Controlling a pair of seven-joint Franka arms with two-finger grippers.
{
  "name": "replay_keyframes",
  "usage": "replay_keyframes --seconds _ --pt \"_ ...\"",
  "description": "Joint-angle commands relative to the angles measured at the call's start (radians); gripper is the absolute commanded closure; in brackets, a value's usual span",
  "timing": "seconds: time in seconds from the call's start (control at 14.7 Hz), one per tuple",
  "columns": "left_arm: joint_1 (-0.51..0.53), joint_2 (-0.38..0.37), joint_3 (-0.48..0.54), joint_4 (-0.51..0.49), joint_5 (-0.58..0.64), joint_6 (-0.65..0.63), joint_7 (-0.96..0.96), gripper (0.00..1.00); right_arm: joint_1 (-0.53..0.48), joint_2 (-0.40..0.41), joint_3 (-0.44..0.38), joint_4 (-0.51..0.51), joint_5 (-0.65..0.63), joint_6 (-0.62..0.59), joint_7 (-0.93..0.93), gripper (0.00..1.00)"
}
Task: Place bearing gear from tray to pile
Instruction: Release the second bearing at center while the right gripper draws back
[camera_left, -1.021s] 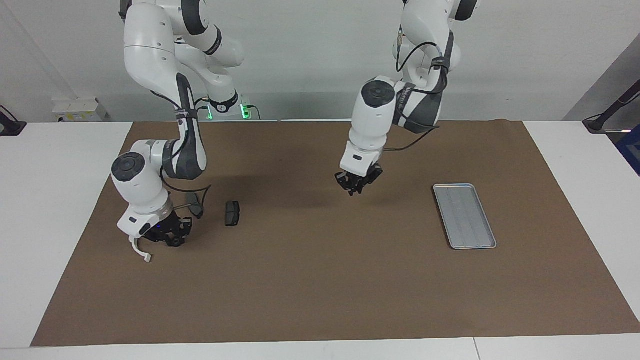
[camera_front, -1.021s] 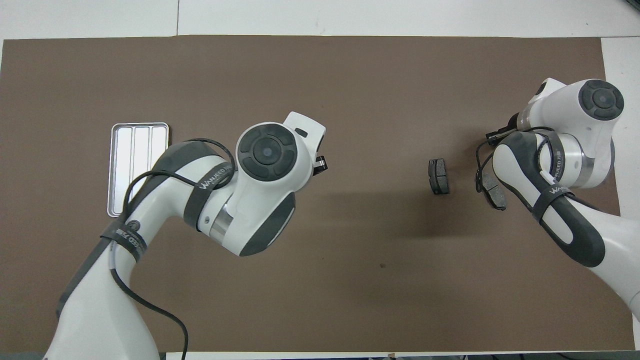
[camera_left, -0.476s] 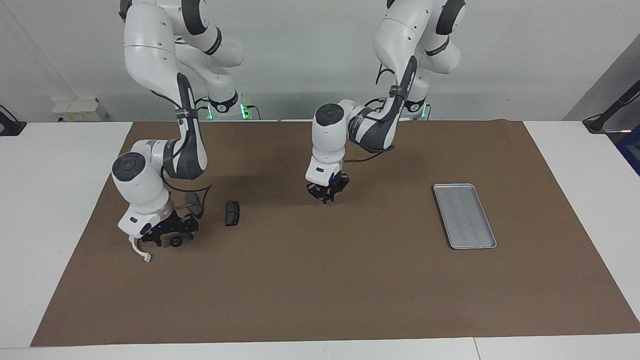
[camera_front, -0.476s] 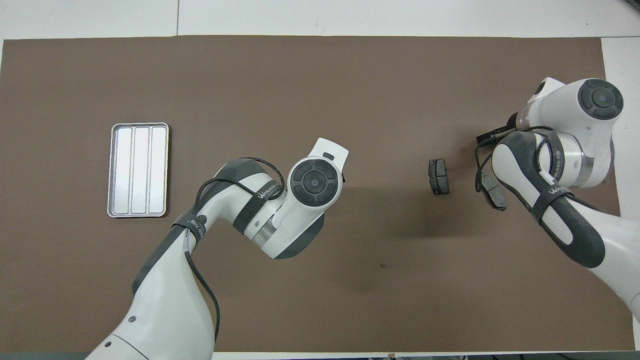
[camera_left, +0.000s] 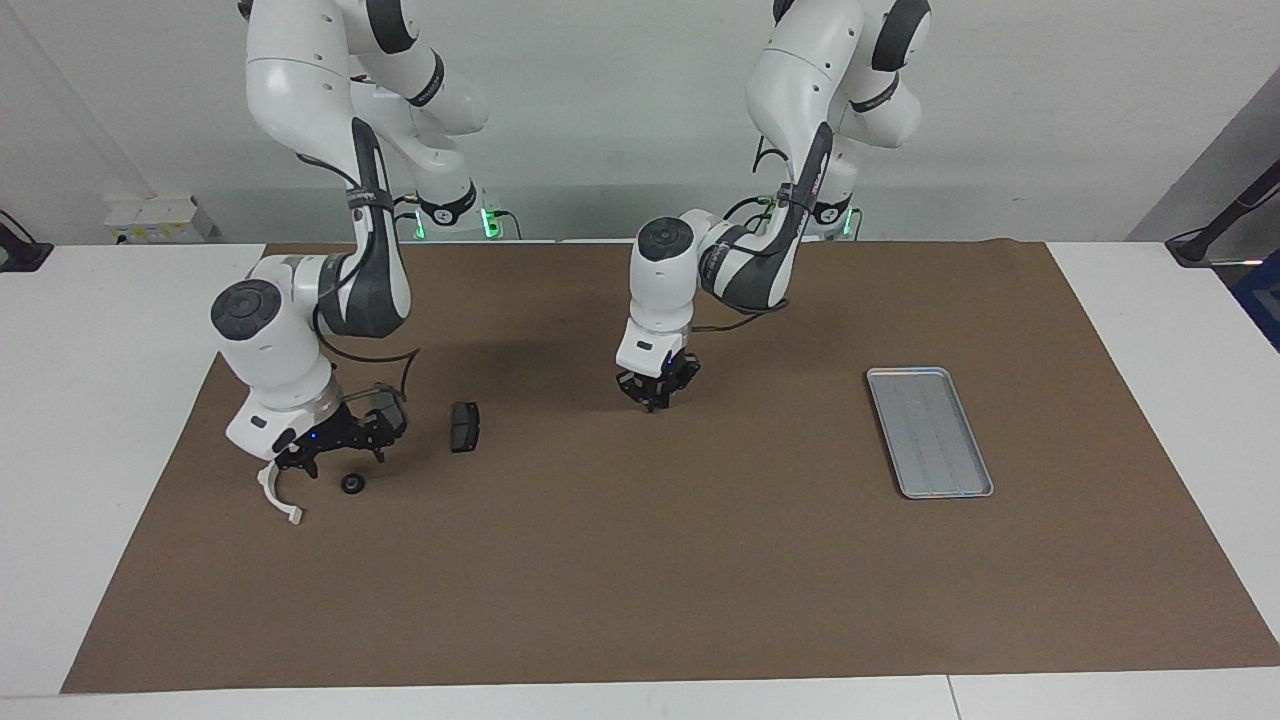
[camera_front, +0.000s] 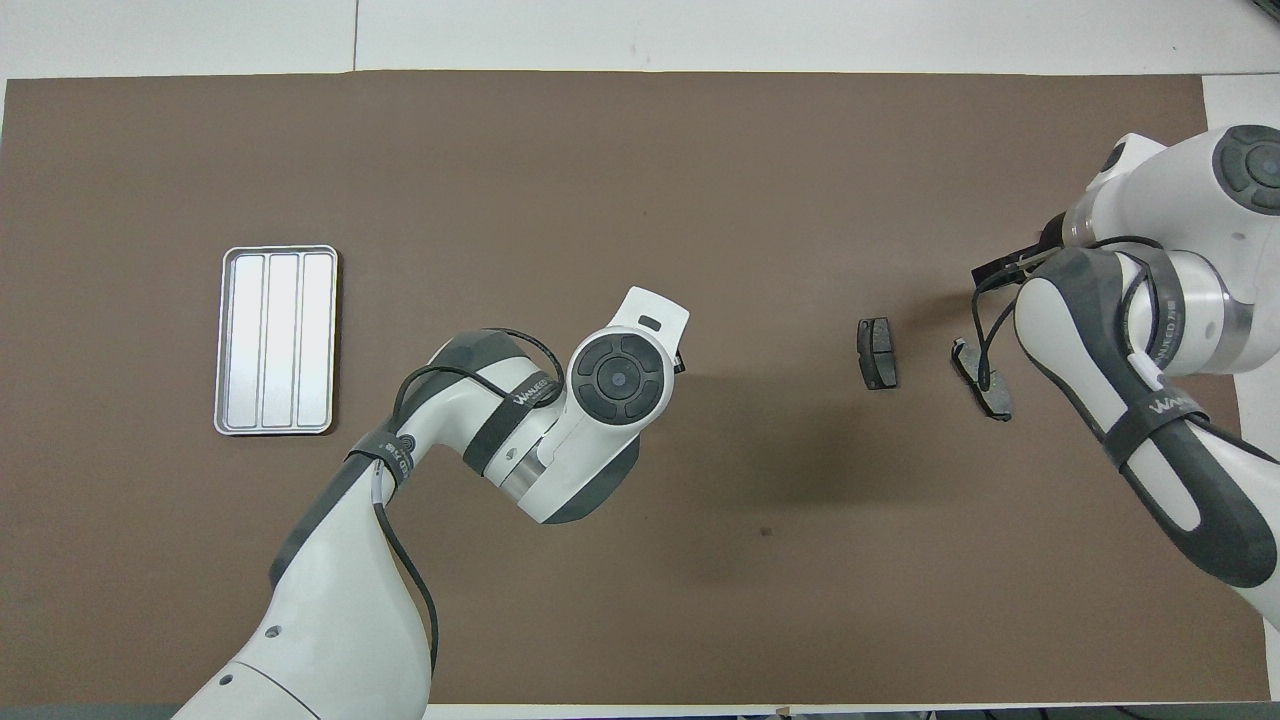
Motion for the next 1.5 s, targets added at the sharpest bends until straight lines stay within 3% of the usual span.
replay_keyframes --seconds 0.0,0.2,0.48,0.82,1.09,1.36,1.43 --pt "0.001 -0.022 0.012 -0.03 0.021 0.028 -0.016 0.04 0.02 -0.065 0.008 0.005 0.011 -0.08 -0.009 0.0" --pt "0.006 -0.022 0.016 -0.016 0.023 0.006 -0.013 0.0 0.057 -0.122 0.008 0.005 0.011 -0.139 0.04 0.0" --pt "0.05 -0.073 0.059 0.04 0.083 -0.117 0.077 0.0 0.158 -0.182 0.006 0.01 0.011 -0.228 0.274 0.0" --pt "0.329 -0.257 0.052 0.059 0.01 -0.336 0.556 0.0 0.296 -0.211 0.008 0.011 0.013 -0.278 0.593 0.0" --pt "0.576 -0.375 0.063 0.171 -0.066 -0.571 0.983 0.0 0.426 -0.213 0.008 0.01 0.013 -0.274 0.878 0.0" --pt "0.713 -0.473 0.066 0.178 -0.123 -0.692 1.197 0.0 0.546 -0.179 0.008 0.01 0.013 -0.226 1.121 0.0" --pt "0.72 -0.463 0.066 0.238 -0.144 -0.747 1.2 0.0 0.566 -0.159 0.008 0.01 0.013 -0.206 1.161 0.0"
